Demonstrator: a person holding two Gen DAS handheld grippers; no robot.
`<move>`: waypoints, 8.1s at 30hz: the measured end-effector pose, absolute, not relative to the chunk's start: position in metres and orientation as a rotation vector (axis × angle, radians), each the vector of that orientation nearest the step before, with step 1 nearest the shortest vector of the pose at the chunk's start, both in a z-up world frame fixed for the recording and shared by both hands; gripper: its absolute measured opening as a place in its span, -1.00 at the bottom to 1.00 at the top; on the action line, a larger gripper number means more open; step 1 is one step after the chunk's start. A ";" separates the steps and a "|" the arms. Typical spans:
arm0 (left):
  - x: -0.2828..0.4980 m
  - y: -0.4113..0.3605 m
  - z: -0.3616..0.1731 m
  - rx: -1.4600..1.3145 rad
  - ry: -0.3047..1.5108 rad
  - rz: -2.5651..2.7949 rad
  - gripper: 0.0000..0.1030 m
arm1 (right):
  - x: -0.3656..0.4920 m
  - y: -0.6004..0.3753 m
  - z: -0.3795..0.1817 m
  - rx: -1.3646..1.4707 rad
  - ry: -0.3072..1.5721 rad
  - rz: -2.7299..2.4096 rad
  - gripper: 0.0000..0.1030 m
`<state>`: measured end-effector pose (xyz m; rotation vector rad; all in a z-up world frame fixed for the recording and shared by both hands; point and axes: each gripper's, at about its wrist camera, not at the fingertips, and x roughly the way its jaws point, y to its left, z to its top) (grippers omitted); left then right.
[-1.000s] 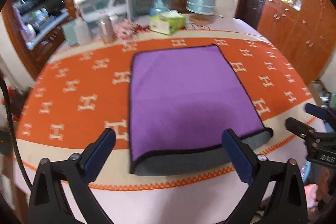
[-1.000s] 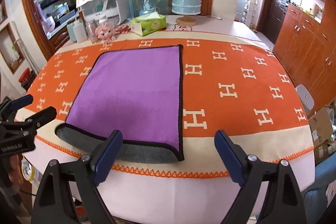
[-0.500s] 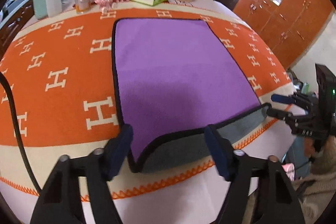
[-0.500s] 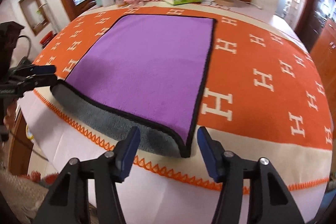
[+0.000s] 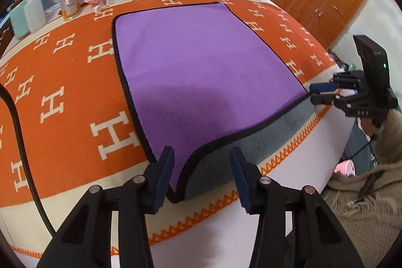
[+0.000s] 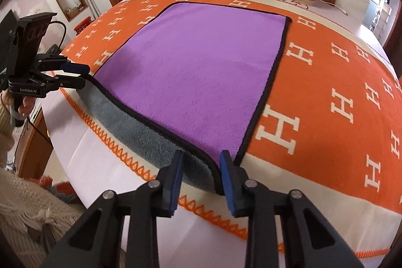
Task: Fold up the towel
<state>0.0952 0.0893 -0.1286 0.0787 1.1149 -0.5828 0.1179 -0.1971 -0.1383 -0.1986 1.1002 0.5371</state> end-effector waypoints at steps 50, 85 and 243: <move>0.186 0.072 -0.079 0.175 0.977 -0.200 -0.88 | 0.200 -0.186 -0.077 -0.162 0.897 0.243 -0.91; 0.358 0.063 -0.125 0.100 1.027 0.051 -0.87 | 0.380 -0.162 -0.127 -0.167 0.962 -0.030 -0.91; 0.014 0.008 0.011 0.015 0.867 -0.018 0.98 | 0.051 -0.157 -0.013 0.041 0.876 -0.008 0.16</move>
